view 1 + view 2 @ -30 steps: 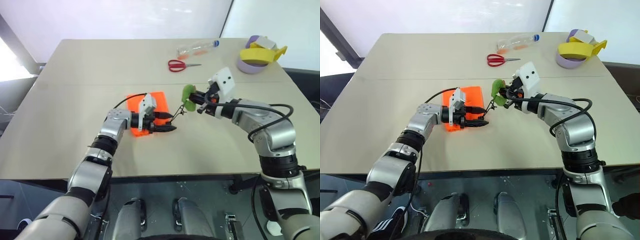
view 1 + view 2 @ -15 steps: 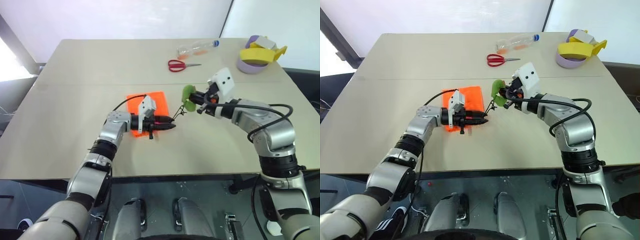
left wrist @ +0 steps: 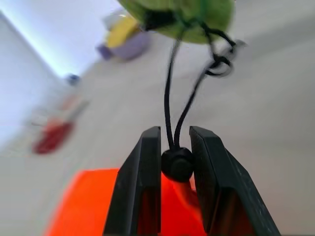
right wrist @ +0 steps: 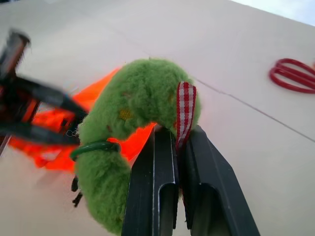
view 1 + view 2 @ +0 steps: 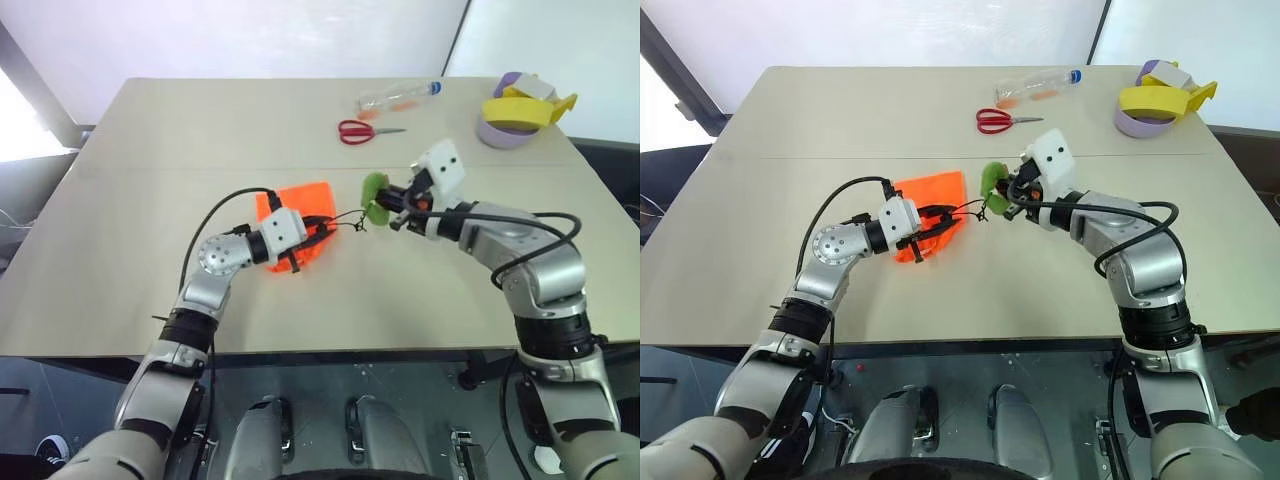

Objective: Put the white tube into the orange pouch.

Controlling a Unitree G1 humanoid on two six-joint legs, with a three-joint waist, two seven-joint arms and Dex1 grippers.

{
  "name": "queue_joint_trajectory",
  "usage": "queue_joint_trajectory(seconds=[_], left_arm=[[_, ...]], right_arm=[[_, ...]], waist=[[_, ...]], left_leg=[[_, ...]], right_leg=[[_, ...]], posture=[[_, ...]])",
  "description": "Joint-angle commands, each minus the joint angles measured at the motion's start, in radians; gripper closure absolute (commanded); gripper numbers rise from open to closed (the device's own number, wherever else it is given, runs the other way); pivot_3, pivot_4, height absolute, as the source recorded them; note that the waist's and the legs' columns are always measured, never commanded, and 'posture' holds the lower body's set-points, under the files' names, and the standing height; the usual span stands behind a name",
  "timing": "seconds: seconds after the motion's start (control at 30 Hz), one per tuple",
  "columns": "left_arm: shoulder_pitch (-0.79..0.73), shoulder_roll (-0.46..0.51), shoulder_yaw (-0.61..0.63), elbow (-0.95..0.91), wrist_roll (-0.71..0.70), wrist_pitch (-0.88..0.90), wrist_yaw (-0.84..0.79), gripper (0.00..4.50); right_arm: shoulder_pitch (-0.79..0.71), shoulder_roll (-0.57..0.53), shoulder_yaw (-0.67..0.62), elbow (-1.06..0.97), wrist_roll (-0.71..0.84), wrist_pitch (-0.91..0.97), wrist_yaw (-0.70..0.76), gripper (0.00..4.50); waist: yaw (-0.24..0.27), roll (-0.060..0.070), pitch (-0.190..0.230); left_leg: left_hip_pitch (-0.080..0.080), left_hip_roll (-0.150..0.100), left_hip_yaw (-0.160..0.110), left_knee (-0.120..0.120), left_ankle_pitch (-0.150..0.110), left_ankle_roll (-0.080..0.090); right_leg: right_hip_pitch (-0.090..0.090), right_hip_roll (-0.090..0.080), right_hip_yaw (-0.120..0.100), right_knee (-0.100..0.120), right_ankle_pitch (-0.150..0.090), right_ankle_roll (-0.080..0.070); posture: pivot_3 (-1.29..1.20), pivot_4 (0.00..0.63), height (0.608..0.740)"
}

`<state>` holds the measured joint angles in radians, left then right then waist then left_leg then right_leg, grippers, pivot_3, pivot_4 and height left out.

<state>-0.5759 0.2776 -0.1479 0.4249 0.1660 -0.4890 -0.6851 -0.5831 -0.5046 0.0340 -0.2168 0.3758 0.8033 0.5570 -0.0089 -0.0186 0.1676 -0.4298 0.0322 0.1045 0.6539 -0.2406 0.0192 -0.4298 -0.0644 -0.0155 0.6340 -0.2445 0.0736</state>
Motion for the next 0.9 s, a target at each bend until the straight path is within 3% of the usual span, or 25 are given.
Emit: queue_joint_trajectory(seconds=[0.03, 0.3, 0.4, 0.57, 0.6, 0.9], left_arm=[[0.043, -0.013, -0.021, -0.061, 0.132, -0.05, 0.196, 3.6], [0.075, -0.041, -0.022, -0.06, 0.123, 0.008, 0.321, 3.6], [0.117, -0.058, -0.042, -0.099, -0.014, 0.052, 0.196, 2.72], [0.163, -0.091, -0.012, -0.173, -0.19, 0.21, 0.097, 0.22], [0.168, -0.084, -0.015, -0.182, -0.198, 0.222, 0.082, 0.06], [0.155, -0.067, -0.019, -0.233, -0.267, 0.303, 0.02, 0.06]], right_arm=[[-0.002, 0.019, -0.011, -0.045, 0.006, 0.0, -0.017, 4.5], [-0.019, 0.03, 0.002, -0.029, -0.002, -0.005, -0.019, 4.5], [-0.022, 0.028, 0.006, -0.027, -0.003, -0.007, -0.015, 4.5], [-0.023, 0.03, 0.006, -0.029, -0.005, -0.01, -0.014, 4.5], [-0.023, 0.029, 0.005, -0.032, -0.005, -0.009, -0.014, 4.5], [-0.043, 0.012, -0.013, -0.051, 0.008, 0.005, 0.002, 4.5]], waist=[[-0.001, 0.0, 0.0], [-0.002, 0.0, 0.0], [-0.003, 0.0, 0.0], [-0.004, 0.0, 0.0], [-0.004, 0.0, 0.0], [-0.004, 0.0, 0.0]], left_leg=[[0.0, 0.0, 0.0, 0.0, 0.0, 0.0], [0.002, 0.0, 0.0, 0.0, 0.0, 0.0], [0.001, 0.0, 0.0, 0.0, 0.0, 0.0], [0.001, 0.001, 0.0, 0.0, 0.0, 0.0], [0.002, 0.001, 0.0, 0.001, 0.0, 0.0], [0.002, 0.001, 0.0, 0.003, 0.0, 0.0]], right_leg=[[0.0, 0.0, 0.0, 0.0, 0.0, 0.0], [0.0, 0.001, -0.001, 0.002, 0.001, 0.001], [0.0, 0.001, -0.001, 0.002, 0.001, 0.001], [0.0, 0.001, -0.001, 0.002, 0.001, 0.001], [0.0, 0.002, -0.001, 0.002, 0.001, 0.001], [0.001, 0.002, -0.001, 0.002, 0.001, 0.001]], posture=[[0.0, 0.15, 0.74], [0.0, 0.15, 0.74], [0.0, 0.15, 0.74], [0.0, 0.15, 0.74], [0.0, 0.15, 0.74], [0.0, 0.15, 0.74]])
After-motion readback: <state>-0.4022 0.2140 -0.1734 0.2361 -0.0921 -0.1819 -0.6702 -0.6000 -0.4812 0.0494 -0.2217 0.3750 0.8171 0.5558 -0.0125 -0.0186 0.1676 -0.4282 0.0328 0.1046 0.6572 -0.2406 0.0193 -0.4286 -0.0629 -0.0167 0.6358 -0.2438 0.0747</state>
